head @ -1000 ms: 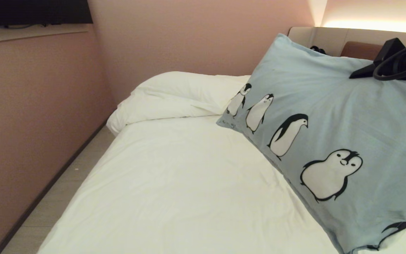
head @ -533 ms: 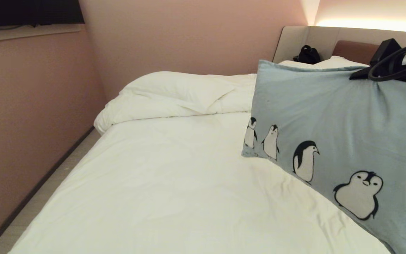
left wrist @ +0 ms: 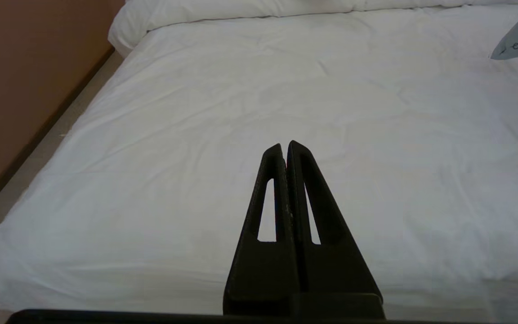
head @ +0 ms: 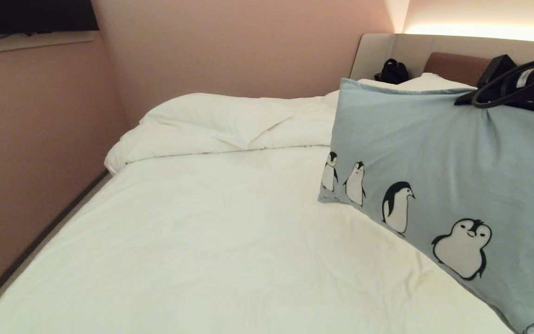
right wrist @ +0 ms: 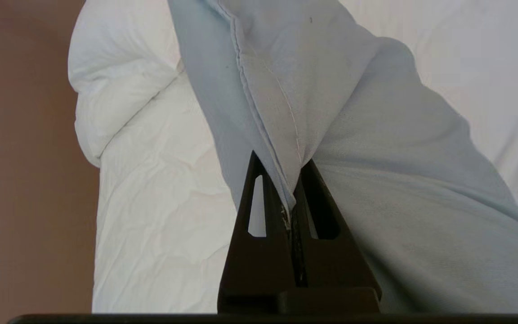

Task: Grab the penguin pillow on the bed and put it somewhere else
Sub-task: Move to the head of the bed

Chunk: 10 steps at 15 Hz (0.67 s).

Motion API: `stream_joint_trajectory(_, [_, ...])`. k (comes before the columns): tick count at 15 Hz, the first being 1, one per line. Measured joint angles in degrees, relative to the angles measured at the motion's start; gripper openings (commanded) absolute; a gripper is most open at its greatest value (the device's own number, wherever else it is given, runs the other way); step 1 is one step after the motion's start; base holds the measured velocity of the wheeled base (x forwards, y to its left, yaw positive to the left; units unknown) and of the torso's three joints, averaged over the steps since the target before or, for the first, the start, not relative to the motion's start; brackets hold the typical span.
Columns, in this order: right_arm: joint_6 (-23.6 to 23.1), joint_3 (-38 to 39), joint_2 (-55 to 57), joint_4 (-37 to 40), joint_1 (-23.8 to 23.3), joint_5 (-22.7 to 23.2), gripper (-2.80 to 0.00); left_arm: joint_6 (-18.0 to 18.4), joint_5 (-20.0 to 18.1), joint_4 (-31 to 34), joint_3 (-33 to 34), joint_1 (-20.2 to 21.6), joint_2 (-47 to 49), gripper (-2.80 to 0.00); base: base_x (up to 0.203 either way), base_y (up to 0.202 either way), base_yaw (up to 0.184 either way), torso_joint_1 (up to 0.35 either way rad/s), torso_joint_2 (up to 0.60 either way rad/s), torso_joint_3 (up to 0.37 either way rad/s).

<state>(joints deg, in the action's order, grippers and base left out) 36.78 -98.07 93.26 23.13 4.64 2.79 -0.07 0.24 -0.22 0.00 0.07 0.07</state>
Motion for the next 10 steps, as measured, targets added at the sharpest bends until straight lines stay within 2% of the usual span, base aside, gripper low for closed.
stream_joint_trajectory(10, [0.06, -0.91, 1.93, -2.06, -3.98, 1.06, -2.8, 0.0, -0.01, -0.05, 0.0, 0.0, 0.0, -2.8, 0.0, -0.194, 0.001, 0.002, 0.0, 0.002])
